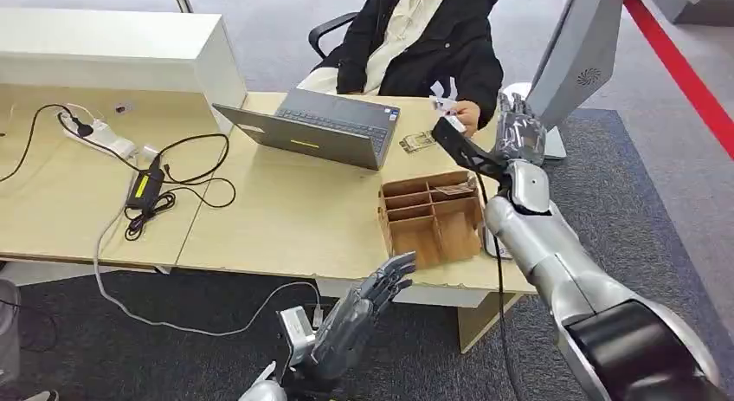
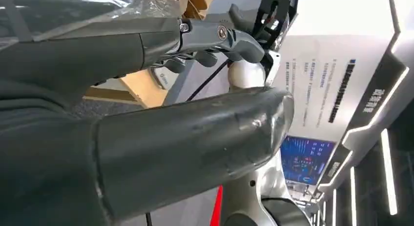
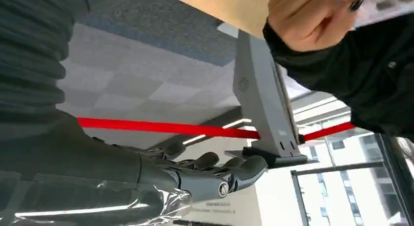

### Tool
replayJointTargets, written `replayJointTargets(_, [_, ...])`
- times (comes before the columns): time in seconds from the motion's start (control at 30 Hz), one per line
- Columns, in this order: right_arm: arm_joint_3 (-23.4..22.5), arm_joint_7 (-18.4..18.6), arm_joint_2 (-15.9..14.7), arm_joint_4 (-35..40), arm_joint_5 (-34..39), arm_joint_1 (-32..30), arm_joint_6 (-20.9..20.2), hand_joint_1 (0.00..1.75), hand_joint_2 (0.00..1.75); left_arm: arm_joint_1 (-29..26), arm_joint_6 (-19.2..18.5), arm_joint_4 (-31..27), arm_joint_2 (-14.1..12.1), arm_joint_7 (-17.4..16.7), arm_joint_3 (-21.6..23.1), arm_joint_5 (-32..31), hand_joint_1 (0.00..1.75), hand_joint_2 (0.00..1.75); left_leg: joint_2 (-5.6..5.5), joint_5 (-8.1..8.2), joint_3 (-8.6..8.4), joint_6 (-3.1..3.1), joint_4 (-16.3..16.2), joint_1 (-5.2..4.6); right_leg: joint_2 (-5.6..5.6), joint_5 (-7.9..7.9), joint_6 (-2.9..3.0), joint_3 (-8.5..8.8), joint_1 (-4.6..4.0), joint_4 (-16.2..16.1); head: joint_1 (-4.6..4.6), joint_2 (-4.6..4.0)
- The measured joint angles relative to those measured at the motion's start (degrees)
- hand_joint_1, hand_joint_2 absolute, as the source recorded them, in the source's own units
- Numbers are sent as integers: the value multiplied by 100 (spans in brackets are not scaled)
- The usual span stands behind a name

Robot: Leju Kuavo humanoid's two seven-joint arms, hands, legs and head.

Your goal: Pass the card to the sensor for recognition and then transmit it.

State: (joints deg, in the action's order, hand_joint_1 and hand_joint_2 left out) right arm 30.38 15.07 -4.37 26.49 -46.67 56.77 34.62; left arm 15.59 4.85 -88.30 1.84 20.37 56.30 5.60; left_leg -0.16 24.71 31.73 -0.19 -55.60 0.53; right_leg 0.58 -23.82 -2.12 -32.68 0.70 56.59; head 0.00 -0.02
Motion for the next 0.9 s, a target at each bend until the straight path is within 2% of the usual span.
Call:
replayJointTargets(0.1, [0, -497, 0, 287, 590, -63, 197, 0, 175, -25, 134, 2, 0, -46, 0, -33, 0, 0, 1, 0, -2, 0, 0, 0, -2, 0, 0, 0, 0, 0, -2, 0])
replayJointTargets(0.17, [0, -730, 0, 587, 990, -197, 184, 0, 175, -40, 225, 0, -2, -76, -2, -61, 0, 0, 1, 0, -2, 0, 0, 1, -1, 0, 0, 0, 0, 0, -2, 0])
replayJointTargets(0.4, [13, -864, -103, 2067, 1750, -1034, -186, 0, 175, -58, 306, -15, -77, -162, -46, -96, 0, 0, 0, 0, -2, 0, 1, 1, -1, 0, 0, 0, -1, 0, 0, 0])
replayJointTargets(0.53, [28, -864, -201, 2850, 1748, -1579, -395, 0, 175, -88, 339, -39, -127, -207, -74, -162, 0, 0, 0, 0, -2, 0, 1, 0, -1, -1, 0, 1, -1, -1, 0, 0])
replayJointTargets(0.63, [46, -822, -269, 3236, 1461, -1876, -603, 0, 175, -135, 374, -107, -157, -243, -105, -212, 0, 0, 1, 1, -2, 0, 1, 0, -2, -1, 0, 0, 0, -1, 0, 0])
replayJointTargets(0.9, [118, -667, -420, 3688, 814, -2231, -907, 0, 175, -204, 481, -254, -251, -358, -118, -267, 0, 0, 0, 1, -1, 0, 2, 0, -2, 0, 0, 1, 0, -2, 2, 0])
